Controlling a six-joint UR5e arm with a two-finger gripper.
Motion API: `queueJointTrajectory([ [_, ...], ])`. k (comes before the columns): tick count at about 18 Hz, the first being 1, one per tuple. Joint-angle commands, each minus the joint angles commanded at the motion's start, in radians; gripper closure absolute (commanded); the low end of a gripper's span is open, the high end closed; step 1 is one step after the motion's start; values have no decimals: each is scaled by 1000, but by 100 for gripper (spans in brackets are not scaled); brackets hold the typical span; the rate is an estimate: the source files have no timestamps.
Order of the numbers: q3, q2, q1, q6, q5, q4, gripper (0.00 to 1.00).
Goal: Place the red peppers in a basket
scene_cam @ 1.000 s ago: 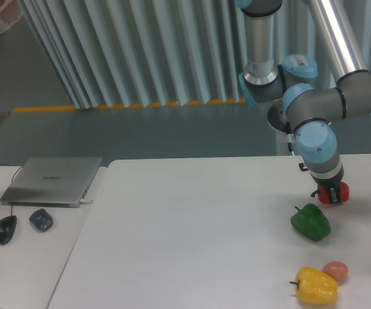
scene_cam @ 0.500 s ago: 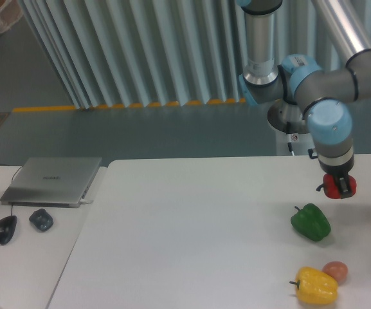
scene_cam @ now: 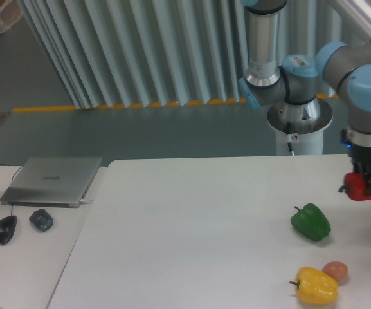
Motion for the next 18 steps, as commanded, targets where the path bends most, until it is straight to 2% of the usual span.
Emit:
queueJointTrajectory([
  [1,0,-2,23,0,3,37,52],
  [3,0,-8,77,21,2,63,52],
  [6,0,-40,101,25,6,187,52],
  [8,-3,-52,150,32,5,245,52],
  [11,-2,-71,199,32,6,275,52],
  [14,-9,-68,251,37,3,276,52],
  [15,-11,-68,258,34,5,276,49],
  [16,-9,-74,259,32,5,278,38],
  [17,-9,-74,259,28,6,281,23],
  [18,-9,-74,259,26,6,281,1],
])
